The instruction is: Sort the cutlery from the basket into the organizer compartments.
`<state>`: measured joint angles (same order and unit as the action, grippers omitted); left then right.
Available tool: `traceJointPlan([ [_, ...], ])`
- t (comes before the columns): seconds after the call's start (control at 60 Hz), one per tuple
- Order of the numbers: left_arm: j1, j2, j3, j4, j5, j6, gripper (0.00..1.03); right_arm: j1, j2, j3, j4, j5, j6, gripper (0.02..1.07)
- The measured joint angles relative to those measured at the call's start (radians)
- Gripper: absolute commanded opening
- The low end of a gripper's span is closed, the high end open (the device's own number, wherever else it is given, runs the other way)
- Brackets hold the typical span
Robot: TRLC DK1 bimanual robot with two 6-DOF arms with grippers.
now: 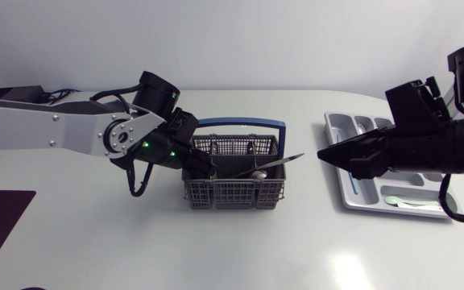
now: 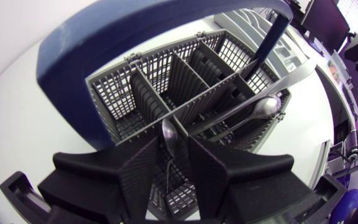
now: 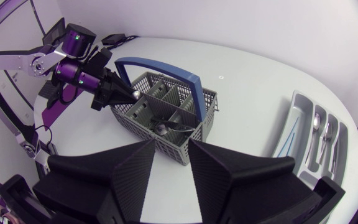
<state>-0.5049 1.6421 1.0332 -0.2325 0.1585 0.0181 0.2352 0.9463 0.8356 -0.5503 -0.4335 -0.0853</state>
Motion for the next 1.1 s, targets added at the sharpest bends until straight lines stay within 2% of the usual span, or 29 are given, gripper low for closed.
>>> traceJointPlan([
  [0.033, 0.000, 0.004, 0.000, 0.006, 0.002, 0.000, 0.30, 0.000, 0.000, 0.000, 0.000, 0.000, 0.000, 0.44],
  [0.117, 0.002, 0.017, 0.002, 0.011, 0.004, 0.000, 0.23, 0.000, -0.004, 0.000, 0.000, 0.000, 0.000, 0.44],
  [0.267, 0.005, 0.035, 0.002, 0.023, 0.021, -0.004, 0.03, 0.001, -0.011, -0.007, 0.000, 0.000, 0.000, 0.44],
  [0.717, 0.012, 0.000, -0.033, 0.060, 0.051, -0.041, 0.03, 0.013, -0.015, -0.019, 0.000, 0.000, 0.000, 0.44],
  [0.967, 0.037, -0.119, -0.117, 0.135, 0.044, -0.029, 0.03, 0.019, -0.016, -0.019, 0.000, 0.000, 0.000, 0.44],
  [1.1, 0.039, -0.189, -0.178, 0.189, 0.077, -0.010, 0.03, 0.026, -0.016, -0.019, 0.000, 0.000, 0.000, 0.44],
])
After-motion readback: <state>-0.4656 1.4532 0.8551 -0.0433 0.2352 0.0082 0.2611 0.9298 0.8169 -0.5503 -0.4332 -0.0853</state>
